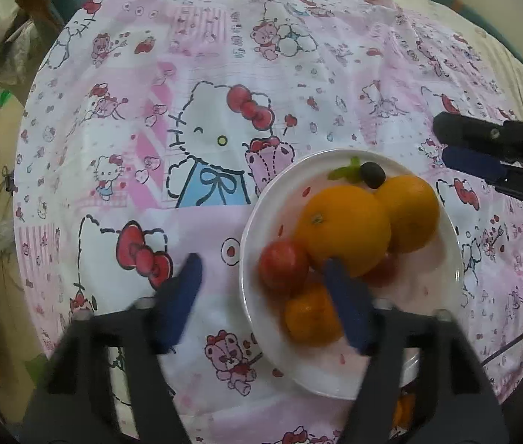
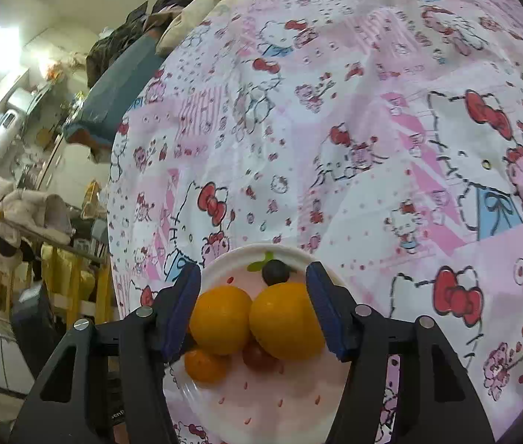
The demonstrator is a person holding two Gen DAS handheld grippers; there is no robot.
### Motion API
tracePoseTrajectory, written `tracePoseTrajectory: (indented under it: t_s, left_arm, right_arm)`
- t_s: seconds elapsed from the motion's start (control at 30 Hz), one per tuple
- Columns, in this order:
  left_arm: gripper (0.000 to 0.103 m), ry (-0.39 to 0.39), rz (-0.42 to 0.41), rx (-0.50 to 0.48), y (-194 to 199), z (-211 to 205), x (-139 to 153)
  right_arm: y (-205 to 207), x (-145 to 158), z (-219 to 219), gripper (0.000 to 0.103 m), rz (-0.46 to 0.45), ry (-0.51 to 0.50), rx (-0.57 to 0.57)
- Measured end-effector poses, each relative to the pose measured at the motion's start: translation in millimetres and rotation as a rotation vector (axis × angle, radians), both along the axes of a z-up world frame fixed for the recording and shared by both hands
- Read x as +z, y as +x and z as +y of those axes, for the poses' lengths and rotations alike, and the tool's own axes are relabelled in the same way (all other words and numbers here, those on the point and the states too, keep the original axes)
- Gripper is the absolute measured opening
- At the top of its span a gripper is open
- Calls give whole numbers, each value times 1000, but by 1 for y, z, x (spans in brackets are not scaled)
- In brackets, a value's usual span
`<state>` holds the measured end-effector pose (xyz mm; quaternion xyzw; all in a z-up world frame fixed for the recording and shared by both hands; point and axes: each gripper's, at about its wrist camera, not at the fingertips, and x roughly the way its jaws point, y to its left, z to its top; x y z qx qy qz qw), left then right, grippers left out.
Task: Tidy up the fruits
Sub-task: 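Move the right gripper to a small tangerine beside the plate and grasp it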
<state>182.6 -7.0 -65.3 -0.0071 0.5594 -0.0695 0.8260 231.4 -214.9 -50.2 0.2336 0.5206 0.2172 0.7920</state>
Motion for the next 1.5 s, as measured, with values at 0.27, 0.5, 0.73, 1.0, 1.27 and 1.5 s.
tracePoseTrajectory:
  t_s: [0.27,0.5,0.73,1.0,1.27,1.5]
  left_arm:
    - [68,-2,-11,-3,-9,4,6]
    - [68,-17,-44,31,-24,14,23]
    - [68,-23,-57,29,-50,19,42]
    - [68,-93,-19,83,-84,29,46]
    - [68,-94,-7,101,-112,35,49]
    - [68,-68,-16,112,-131,37,53]
  right_arm:
    - [-2,7,-20,63,-8,0,-68]
    - [-16,17,-26,63,-18,-8,-75]
    - [-43,31,-26,63,-23,-19,-52]
    - [-91,19,-30,63,35,-38,-40]
    - [-138,3,-25,63,126,-58,0]
    - [-163,-11,-20,63,181,-70,42]
